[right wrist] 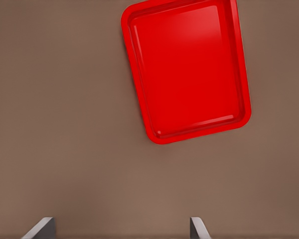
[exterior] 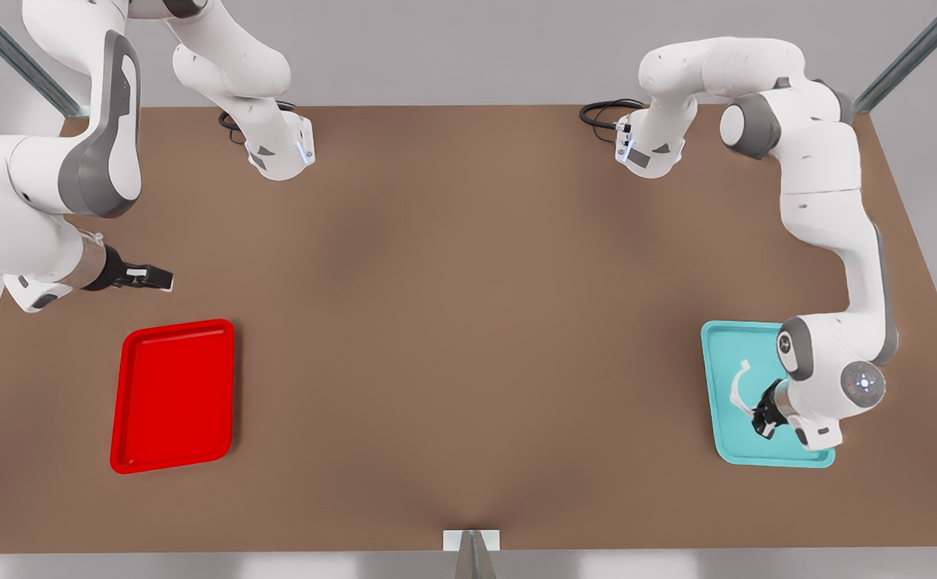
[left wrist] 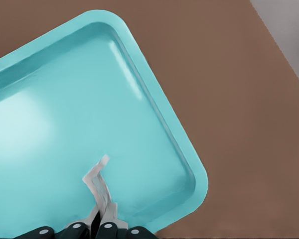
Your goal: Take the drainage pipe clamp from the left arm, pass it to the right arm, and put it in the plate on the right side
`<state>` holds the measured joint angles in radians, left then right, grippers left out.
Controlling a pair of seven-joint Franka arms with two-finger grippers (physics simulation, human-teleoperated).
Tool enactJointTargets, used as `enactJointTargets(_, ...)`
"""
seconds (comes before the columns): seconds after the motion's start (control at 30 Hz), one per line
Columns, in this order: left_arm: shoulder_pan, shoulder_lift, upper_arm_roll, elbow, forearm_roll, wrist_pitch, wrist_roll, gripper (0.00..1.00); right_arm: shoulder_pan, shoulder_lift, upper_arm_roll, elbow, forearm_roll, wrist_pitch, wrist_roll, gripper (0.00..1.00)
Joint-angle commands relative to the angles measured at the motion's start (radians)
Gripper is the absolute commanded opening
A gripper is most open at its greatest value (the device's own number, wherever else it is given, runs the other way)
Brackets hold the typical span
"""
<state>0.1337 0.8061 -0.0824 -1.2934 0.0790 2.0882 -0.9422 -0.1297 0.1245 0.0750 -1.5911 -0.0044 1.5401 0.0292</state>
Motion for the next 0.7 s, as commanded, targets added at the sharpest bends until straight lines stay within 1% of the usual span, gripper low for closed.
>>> enactJointTargets(0.0,-0.057,-0.019,-0.007,0.016,-0.027,-0.155,-0.036,0.21,0.004,0.009,0.002,0.006,0.001,0.017,-0.002,1.0)
enactJointTargets(0.03,-0.091,-0.019,-0.007,0.031,-0.028,-0.192,-0.049,0.21,0.015,0.04,0.006,0.011,0.008,0.043,0.0,1.0)
enactJointTargets(0.07,-0.106,-0.018,-0.031,0.059,-0.03,-0.224,-0.101,0.21,0.042,0.073,0.009,0.02,0.007,0.075,0.0,1.0)
enactJointTargets(0.1,-0.108,-0.018,-0.082,0.072,-0.027,-0.237,-0.168,0.21,0.09,0.132,0.011,0.072,0.006,0.097,0.0,1.0)
enactJointTargets(0.13,-0.129,-0.018,-0.106,0.075,-0.022,-0.237,-0.246,0.21,0.123,0.193,0.012,0.131,0.009,0.097,0.0,1.0)
enactJointTargets(0.2,-0.262,-0.018,-0.103,0.103,-0.018,-0.238,-0.473,0.21,0.176,0.3,0.014,0.223,0.05,0.124,-0.003,1.0)
enactJointTargets(0.23,-0.332,-0.016,-0.1,0.138,-0.016,-0.27,-0.608,0.21,0.211,0.328,0.014,0.226,0.054,0.195,0.003,1.0)
enactJointTargets(0.3,-0.404,0.005,-0.099,0.174,-0.016,-0.275,-0.8,0.21,0.237,0.388,0.014,0.214,0.121,0.351,0.003,1.0)
enactJointTargets(0.43,-0.522,0.048,-0.097,0.236,-0.007,-0.273,-1.226,0.21,0.357,0.464,0.014,0.207,0.139,0.594,0.029,1.0)
enactJointTargets(0.5,-0.542,0.059,-0.115,0.264,-0.013,-0.248,-1.49,0.21,0.401,0.466,0.014,0.151,0.141,0.712,0.07,1.0)
enactJointTargets(0.57,-0.546,0.067,-0.177,0.278,-0.011,-0.194,-1.566,0.21,0.433,0.478,0.014,0.135,0.141,0.775,0.087,1.0)
enactJointTargets(0.67,-0.592,0.124,-0.178,0.349,-0.013,-0.178,-1.569,0.21,0.456,0.48,0.014,0.108,0.141,0.847,0.101,1.0)
